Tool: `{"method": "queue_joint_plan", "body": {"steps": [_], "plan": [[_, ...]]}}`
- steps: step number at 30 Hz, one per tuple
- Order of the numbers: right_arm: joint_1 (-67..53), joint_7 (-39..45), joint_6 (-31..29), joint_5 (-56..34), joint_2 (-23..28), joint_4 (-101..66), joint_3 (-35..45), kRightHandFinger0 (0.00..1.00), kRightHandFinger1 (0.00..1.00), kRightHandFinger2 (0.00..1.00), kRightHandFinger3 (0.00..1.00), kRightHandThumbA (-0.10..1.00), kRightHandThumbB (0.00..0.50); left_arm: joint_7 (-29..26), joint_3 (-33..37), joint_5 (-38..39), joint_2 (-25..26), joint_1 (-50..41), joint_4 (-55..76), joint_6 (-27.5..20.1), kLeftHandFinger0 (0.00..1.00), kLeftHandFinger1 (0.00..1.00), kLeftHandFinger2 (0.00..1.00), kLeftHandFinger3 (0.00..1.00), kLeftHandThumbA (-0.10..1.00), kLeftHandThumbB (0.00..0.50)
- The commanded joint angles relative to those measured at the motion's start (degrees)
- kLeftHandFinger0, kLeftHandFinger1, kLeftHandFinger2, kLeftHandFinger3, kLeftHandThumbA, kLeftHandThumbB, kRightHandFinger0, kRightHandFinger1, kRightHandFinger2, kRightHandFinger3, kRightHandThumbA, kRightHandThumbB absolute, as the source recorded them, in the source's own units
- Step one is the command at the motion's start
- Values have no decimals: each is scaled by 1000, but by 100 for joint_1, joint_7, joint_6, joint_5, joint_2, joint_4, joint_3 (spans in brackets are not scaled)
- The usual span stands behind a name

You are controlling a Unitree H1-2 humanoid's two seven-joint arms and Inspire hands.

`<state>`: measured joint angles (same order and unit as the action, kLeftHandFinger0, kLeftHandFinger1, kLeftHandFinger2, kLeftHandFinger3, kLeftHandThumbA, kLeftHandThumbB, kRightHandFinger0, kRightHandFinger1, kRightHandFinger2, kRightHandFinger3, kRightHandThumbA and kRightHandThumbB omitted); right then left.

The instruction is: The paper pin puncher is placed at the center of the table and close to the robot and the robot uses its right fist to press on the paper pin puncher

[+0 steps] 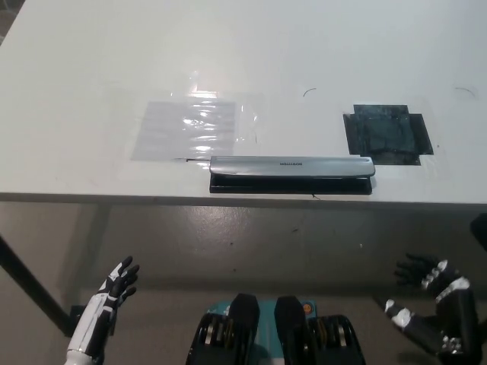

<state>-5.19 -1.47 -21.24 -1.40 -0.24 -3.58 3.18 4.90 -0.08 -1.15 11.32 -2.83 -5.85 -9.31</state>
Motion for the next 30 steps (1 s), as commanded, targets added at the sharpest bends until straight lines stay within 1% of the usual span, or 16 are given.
{"method": "queue_joint_plan", "body": {"steps": [1, 2, 3, 4, 8, 9, 10, 13, 18, 20, 22, 23, 24, 25, 27, 30], "plan": [[302, 52, 733, -553, 6, -1298, -51, 0, 0, 0, 0, 1000, 215, 34, -12, -29, 62, 94, 193, -300, 1000, 1000, 1000, 1000, 1000, 198], [484, 154, 1004, -883, 74, -1583, -144, 0, 0, 0, 0, 1000, 219, 44, -11, -23, 67, 101, 187, -299, 1000, 1000, 1000, 1000, 1000, 199], [735, 139, 1297, -881, 67, -1868, -195, 0, 0, 0, 0, 1000, 228, 50, -4, -34, 71, 108, 188, -261, 1000, 1000, 1000, 1000, 1000, 210], [924, 113, 1489, -901, 47, -2014, -225, 0, 0, 0, 0, 1000, 219, 48, -10, -22, 65, 120, 173, -260, 1000, 1000, 1000, 1000, 1000, 209], [1682, -55, 2337, -578, -123, -2397, -305, 0, 0, 0, 0, 1000, 228, 75, 4, -16, 70, 137, 135, -282, 1000, 1000, 1000, 1000, 1000, 203], [2032, -45, 2405, -567, -168, -2340, -349, 0, 0, 0, 0, 1000, 197, 89, 5, -2, 68, 140, 120, -319, 1000, 1000, 1000, 1000, 1000, 196], [2326, -78, 2535, -536, -244, -2288, -373, 0, 0, 0, 0, 1000, 184, 96, 6, -7, 68, 132, 135, -287, 1000, 1000, 1000, 1000, 1000, 197], [3134, -36, 2415, -546, -359, -1665, -415, 0, 0, 0, 0, 1000, 178, 96, -11, 4, 77, 119, 148, -274, 1000, 1000, 1000, 1000, 1000, 191], [4040, -149, 2678, -603, -630, -821, -351, 0, 0, 0, 0, 1000, 187, 98, -18, 4, 89, 102, 145, -328, 1000, 1000, 1000, 1000, 1000, 194], [4320, -154, 2738, -689, -716, -451, -289, 0, 0, 0, 0, 1000, 167, 105, -25, 33, 81, 114, 157, -300, 1000, 1000, 1000, 1000, 1000, 203], [4618, -86, 2519, -611, -720, 150, -286, 0, 0, 10, 0, 1000, 197, 125, -23, 46, 91, 130, 168, -298, 1000, 1000, 1000, 1000, 1000, 197], [4642, -85, 2503, -600, -727, 192, -277, 0, 0, 10, 0, 1000, 198, 130, -25, 49, 97, 138, 170, -296, 1000, 1000, 1000, 1000, 1000, 197], [4807, -103, 2553, -600, -758, 474, -261, 0, 0, 33, 2, 1000, 217, 115, -34, 45, 91, 141, 162, -308, 1000, 1000, 1000, 1000, 1000, 195], [4909, -102, 2483, -575, -764, 668, -253, 0, 0, 52, 0, 1000, 219, 105, -36, 34, 88, 142, 173, -283, 1000, 1000, 1000, 1000, 1000, 194], [5155, -106, 2315, -584, -786, 1192, -209, 0, 0, 100, 1, 1000, 188, 117, -20, 13, 93, 165, 165, -297, 1000, 1000, 1000, 1000, 1000, 193], [5404, -161, 2157, -532, -821, 1843, -168, 0, 0, 85, 0, 1000, 174, 124, -6, 2, 99, 183, 163, -319, 1000, 1000, 1000, 1000, 1000, 188]]}}
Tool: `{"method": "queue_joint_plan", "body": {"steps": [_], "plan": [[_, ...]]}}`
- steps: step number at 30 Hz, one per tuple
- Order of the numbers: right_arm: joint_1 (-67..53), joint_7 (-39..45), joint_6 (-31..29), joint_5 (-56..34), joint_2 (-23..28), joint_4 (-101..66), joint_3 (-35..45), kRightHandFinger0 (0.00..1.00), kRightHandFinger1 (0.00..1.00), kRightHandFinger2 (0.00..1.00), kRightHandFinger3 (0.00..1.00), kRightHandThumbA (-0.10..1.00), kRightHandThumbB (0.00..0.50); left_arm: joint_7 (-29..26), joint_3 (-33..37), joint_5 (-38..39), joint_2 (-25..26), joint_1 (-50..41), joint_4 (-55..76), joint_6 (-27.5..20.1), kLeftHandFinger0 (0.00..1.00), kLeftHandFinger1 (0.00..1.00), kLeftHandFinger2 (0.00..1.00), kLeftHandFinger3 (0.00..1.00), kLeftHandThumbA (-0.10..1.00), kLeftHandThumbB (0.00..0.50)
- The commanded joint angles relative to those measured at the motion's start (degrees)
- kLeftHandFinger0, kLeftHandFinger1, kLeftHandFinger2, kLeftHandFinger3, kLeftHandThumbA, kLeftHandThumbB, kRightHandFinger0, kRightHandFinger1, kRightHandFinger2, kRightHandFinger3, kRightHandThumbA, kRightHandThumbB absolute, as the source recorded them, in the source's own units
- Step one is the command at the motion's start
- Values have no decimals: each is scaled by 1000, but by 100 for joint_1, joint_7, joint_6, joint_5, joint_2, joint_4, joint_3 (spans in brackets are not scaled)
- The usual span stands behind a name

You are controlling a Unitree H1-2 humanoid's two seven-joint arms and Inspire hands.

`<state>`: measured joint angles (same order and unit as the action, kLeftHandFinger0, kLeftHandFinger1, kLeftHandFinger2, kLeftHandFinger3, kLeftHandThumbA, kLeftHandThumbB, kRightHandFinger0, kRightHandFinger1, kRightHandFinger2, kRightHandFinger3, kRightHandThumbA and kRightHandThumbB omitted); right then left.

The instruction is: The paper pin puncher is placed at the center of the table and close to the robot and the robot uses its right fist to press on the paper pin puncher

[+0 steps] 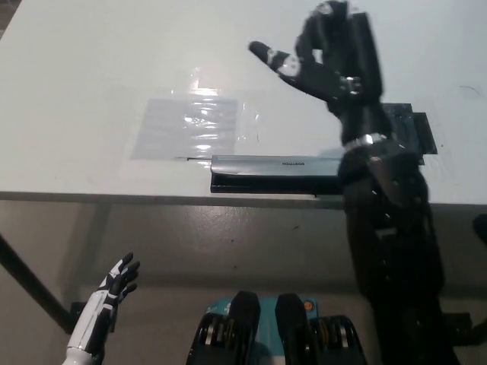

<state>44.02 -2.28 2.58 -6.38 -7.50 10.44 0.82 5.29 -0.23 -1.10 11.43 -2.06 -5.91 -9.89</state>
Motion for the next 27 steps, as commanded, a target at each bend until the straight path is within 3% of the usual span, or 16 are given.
{"method": "queue_joint_plan", "body": {"steps": [1, 6, 10, 11, 16, 18, 23, 27], "plan": [[542, -86, -337, -35, -125, 672, 78, 0, 0, 70, 0, 1000, 158, 72, 7, -16, 85, 110, 170, -262, 1000, 1000, 1000, 1000, 1000, 189], [584, -252, -552, 38, -274, 1441, 128, 0, 0, 9, 0, 1000, 169, 90, 6, 32, 69, 88, 233, -163, 1000, 1000, 1000, 1000, 1000, 210], [484, -351, -680, 182, -282, 1795, 102, 0, 0, 153, 19, 1000, 190, 92, 7, 11, 90, 78, 252, -181, 1000, 1000, 1000, 1000, 1000, 209], [442, -337, -798, 198, -263, 1961, 97, 0, 36, 232, 60, 1000, 185, 92, 8, 12, 89, 71, 272, -188, 1000, 1000, 1000, 1000, 1000, 201], [301, -350, -1126, 98, -288, 2457, 213, 0, 107, 355, 264, 1000, 177, 104, 6, 2, 123, 107, 245, -220, 1000, 1000, 1000, 1000, 1000, 205], [205, -308, -1345, 124, -282, 2644, 191, 2, 143, 391, 316, 1000, 195, 96, 9, 9, 110, 121, 252, -186, 1000, 1000, 1000, 1000, 1000, 206], [45, -263, -1567, 168, -279, 3068, 134, 0, 82, 273, 209, 1000, 181, 95, 11, 11, 105, 121, 272, -165, 1000, 1000, 1000, 1000, 1000, 202], [-4, -368, -1785, 220, -266, 3625, 156, 0, 133, 349, 223, 1000, 188, 113, 9, 38, 111, 102, 312, -117, 1000, 1000, 1000, 1000, 1000, 206]]}}
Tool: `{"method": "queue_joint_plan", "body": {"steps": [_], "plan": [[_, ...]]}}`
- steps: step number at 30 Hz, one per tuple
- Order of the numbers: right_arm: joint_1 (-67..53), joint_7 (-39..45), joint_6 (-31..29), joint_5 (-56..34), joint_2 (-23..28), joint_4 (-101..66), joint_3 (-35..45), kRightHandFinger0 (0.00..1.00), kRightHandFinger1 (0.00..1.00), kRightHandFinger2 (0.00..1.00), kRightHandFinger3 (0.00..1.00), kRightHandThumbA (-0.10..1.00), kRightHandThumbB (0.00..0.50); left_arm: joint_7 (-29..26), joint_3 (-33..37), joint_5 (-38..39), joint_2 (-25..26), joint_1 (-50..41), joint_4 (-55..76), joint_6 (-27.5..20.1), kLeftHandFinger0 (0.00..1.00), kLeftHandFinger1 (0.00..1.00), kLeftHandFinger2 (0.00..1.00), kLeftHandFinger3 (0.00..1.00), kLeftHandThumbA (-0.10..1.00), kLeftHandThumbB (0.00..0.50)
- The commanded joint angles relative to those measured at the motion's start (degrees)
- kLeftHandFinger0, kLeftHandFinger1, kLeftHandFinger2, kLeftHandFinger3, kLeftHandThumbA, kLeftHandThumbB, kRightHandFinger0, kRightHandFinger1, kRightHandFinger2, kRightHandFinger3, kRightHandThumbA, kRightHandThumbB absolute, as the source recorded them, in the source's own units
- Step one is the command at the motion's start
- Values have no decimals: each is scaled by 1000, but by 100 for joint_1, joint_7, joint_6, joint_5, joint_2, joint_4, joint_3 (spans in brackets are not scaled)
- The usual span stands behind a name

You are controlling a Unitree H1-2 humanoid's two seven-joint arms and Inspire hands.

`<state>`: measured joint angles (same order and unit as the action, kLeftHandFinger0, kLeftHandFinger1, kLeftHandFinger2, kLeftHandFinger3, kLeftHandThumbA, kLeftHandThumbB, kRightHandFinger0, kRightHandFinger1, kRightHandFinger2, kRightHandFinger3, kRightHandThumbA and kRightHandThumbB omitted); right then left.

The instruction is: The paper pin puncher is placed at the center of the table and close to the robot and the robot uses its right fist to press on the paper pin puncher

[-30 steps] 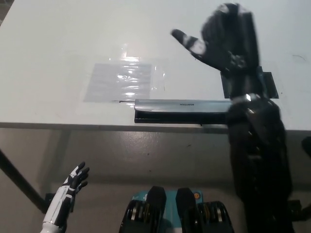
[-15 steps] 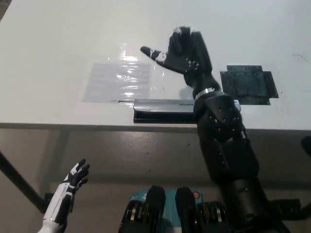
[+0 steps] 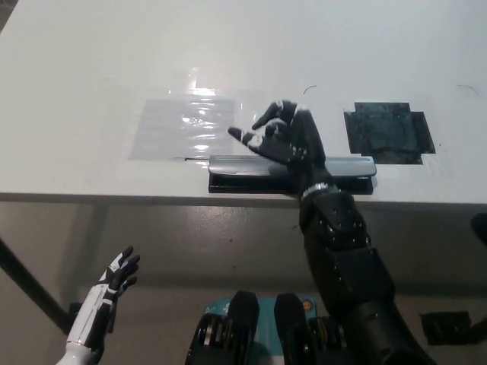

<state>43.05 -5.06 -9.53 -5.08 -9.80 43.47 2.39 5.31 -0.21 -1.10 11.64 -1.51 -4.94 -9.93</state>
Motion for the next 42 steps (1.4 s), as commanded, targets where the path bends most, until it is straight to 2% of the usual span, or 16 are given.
{"method": "queue_joint_plan", "body": {"steps": [1, 4, 7, 11, 16, 20, 25, 29, 30, 32, 34, 35, 37, 38, 39, 42], "plan": [[68, -52, -672, 44, -30, 528, 26, 0, 124, 347, 223, 1000, 183, 117, 6, 42, 95, 48, 172, -164, 1000, 1000, 1000, 1000, 1000, 208], [42, -105, -835, 43, -1, 1111, 53, 3, 171, 392, 272, 1000, 171, 119, 14, 32, 97, 53, 154, -177, 1000, 1000, 1000, 1000, 1000, 209], [60, -24, -1110, -112, -24, 1855, 167, 83, 241, 449, 313, 1000, 168, 123, 14, 29, 107, 39, 143, -188, 1000, 1000, 1000, 1000, 1000, 196], [67, 35, -1349, -45, 9, 2637, 146, 75, 266, 496, 300, 1000, 162, 112, 16, 23, 96, 20, 145, -183, 1000, 1000, 1000, 1000, 1000, 213], [-16, 32, -1442, -71, 26, 3168, 181, 2, 160, 366, 198, 1000, 134, 111, 40, -11, 91, -17, 174, -172, 1000, 1000, 1000, 1000, 1000, 206], [-153, -73, -1357, 31, 95, 3499, 109, 0, 89, 345, 174, 1000, 118, 149, 53, 11, 111, -13, 163, -165, 1000, 1000, 1000, 1000, 1000, 192], [-308, -186, -1350, 14, 147, 3672, 141, 0, 8, 329, 173, 1000, 163, 160, 36, 68, 107, -56, 206, -138, 1000, 1000, 1000, 1000, 1000, 186], [-88, -110, -1456, -134, 153, 3529, 282, 0, 0, 244, 109, 1000, 164, 129, 25, 44, 102, -16, 164, -151, 1000, 1000, 1000, 1000, 1000, 189], [32, -31, -1638, -185, 155, 3399, 336, 0, 16, 267, 117, 1000, 164, 130, 35, 27, 106, -5, 142, -169, 1000, 1000, 1000, 1000, 1000, 190], [191, -49, -1740, -143, 164, 3079, 340, 55, 84, 316, 148, 1000, 213, 119, 40, 16, 95, 0, 117, -198, 1000, 1000, 1000, 1000, 1000, 188], [174, 104, -1740, -212, 121, 2292, 396, 94, 197, 401, 195, 1000, 206, 133, 42, 34, 96, -17, 129, -173, 1000, 1000, 1000, 1000, 1000, 183], [155, 18, -1740, -74, 116, 1805, 307, 56, 204, 407, 203, 1000, 236, 119, 42, 10, 100, -20, 114, -210, 1000, 1000, 1000, 1000, 1000, 184], [-45, 179, -1319, -136, 71, 220, 226, 48, 218, 402, 234, 1000, 234, 119, 43, 9, 104, -24, 125, -204, 1000, 1000, 1000, 1000, 1000, 189], [-119, 213, -1126, -166, 58, -342, 195, 66, 156, 312, 171, 1000, 234, 119, 42, 7, 105, -28, 139, -187, 1000, 1000, 1000, 1000, 1000, 191], [-218, 323, -770, -325, 52, -1412, 133, 7, 34, 172, 49, 1000, 216, 120, 42, -4, 114, -30, 160, -153, 1000, 1000, 1000, 1000, 1000, 193], [-263, 222, -68, -466, 88, -3124, 96, 0, 0, 15, 0, 1000, 203, 130, 45, 7, 114, 5, 156, -147, 1000, 1000, 1000, 1000, 1000, 200]]}}
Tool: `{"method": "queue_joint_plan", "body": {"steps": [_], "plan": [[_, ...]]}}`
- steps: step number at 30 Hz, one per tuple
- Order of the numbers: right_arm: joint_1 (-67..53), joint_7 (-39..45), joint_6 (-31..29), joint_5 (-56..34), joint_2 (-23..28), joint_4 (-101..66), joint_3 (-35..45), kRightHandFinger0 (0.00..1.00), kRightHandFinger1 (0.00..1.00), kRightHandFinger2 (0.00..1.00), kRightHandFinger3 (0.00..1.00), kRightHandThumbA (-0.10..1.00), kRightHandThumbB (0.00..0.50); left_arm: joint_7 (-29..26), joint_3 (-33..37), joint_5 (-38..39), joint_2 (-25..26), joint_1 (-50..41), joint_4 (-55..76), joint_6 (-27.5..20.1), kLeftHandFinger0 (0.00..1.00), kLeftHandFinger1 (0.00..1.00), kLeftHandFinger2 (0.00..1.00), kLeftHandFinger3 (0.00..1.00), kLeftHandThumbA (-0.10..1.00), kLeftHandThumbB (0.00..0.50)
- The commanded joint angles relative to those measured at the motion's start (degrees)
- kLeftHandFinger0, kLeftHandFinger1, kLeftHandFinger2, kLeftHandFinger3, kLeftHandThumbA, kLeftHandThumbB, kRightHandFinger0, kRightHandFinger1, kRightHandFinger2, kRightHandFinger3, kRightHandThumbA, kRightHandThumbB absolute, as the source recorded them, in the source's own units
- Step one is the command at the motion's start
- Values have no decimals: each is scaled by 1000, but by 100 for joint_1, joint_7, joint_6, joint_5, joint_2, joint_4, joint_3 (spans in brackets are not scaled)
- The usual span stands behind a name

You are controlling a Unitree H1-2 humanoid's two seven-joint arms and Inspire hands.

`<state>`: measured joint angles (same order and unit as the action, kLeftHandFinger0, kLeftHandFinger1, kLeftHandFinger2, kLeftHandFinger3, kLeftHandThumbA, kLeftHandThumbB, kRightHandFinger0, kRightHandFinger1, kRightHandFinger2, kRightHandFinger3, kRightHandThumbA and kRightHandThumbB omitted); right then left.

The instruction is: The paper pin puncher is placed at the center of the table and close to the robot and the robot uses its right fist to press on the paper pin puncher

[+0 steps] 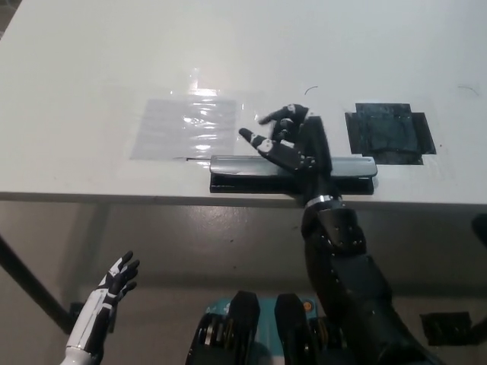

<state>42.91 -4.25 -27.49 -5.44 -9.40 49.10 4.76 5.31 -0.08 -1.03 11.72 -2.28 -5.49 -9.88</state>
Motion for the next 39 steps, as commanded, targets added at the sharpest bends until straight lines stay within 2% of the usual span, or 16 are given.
{"method": "queue_joint_plan", "body": {"steps": [1, 7, 10, 11, 14, 16, 22, 26, 32, 33, 34, 35, 36, 37, 38, 39], "plan": [[-255, 108, 1895, -477, 49, -4026, -143, 0, 0, 3, 0, 1000, 203, 127, 31, -6, 106, 82, 230, -140, 1000, 1000, 1000, 1000, 1000, 200], [-365, 143, 2755, -1188, 618, -6511, -168, 0, 0, 0, 0, 1000, 198, 143, 21, 17, 124, 150, 194, -149, 1000, 1000, 1000, 1000, 1000, 200], [-686, 87, 3046, -1281, 875, -7317, -152, 0, 0, 0, 0, 1000, 226, 116, 13, -19, 125, 159, 237, -78, 1000, 1000, 1000, 1000, 1000, 206], [-936, 133, 3073, -1338, 1014, -7617, -174, 0, 0, 0, 0, 1000, 202, 126, 15, -18, 135, 153, 265, -61, 1000, 1000, 1000, 1000, 1000, 200], [-1626, 250, 3071, -1421, 1338, -8255, -252, 0, 0, 0, 0, 1000, 212, 140, 15, -29, 164, 179, 275, -24, 1000, 1000, 1000, 1000, 1000, 202], [-2060, 366, 2923, -1392, 1541, -8563, -298, 0, 0, 0, 0, 1000, 191, 146, 18, -29, 168, 191, 269, -38, 1000, 1000, 1000, 1000, 1000, 208], [-3426, 464, 2640, -904, 1755, -8969, -267, 0, 0, 0, 0, 1000, 249, 188, 26, 14, 179, 243, 251, -47, 1000, 1000, 1000, 1000, 1000, 215], [-4659, 653, 1627, -523, 1681, -8395, -361, 0, 0, 0, 0, 1000, 155, 166, 28, -1, 157, 216, 261, -17, 1000, 1000, 1000, 1000, 1000, 238], [-5431, 705, 1435, -949, 1623, -7302, -423, 0, 0, 0, 0, 1000, 146, 186, 48, 3, 154, 230, 226, -20, 1000, 1000, 1000, 1000, 1000, 243], [-5439, 743, 1402, -1066, 1615, -6988, -411, 133, 20, 11, 38, 1000, 176, 185, 51, -4, 157, 238, 213, -32, 1000, 1000, 1000, 1000, 1000, 244], [-5439, 733, 1342, -972, 1633, -6813, -412, 283, 240, 271, 261, 1000, 178, 179, 51, -5, 156, 242, 210, -31, 1000, 1000, 1000, 1000, 1000, 246], [-5433, 724, 1255, -781, 1649, -6507, -413, 502, 514, 565, 574, 1000, 208, 170, 43, -2, 155, 236, 209, -36, 1000, 1000, 1000, 1000, 1000, 253], [-5426, 723, 1260, -734, 1650, -6385, -423, 560, 586, 676, 698, 1000, 199, 166, 37, 3, 156, 234, 203, -49, 1000, 1000, 1000, 1000, 1000, 254], [-5417, 752, 1458, -546, 1712, -6214, -490, 910, 1000, 1000, 1000, 1000, 270, 164, 35, 3, 160, 247, 173, -56, 1000, 1000, 1000, 1000, 1000, 252], [-5401, 830, 1465, -516, 1762, -6080, -543, 1000, 1000, 1000, 1000, 1000, 279, 159, 42, -16, 162, 254, 152, -58, 1000, 1000, 1000, 1000, 1000, 254], [-5394, 907, 1455, -532, 1793, -5939, -590, 1000, 1000, 1000, 1000, 1000, 261, 152, 55, -50, 158, 259, 131, -96, 1000, 1000, 1000, 1000, 1000, 249]]}}
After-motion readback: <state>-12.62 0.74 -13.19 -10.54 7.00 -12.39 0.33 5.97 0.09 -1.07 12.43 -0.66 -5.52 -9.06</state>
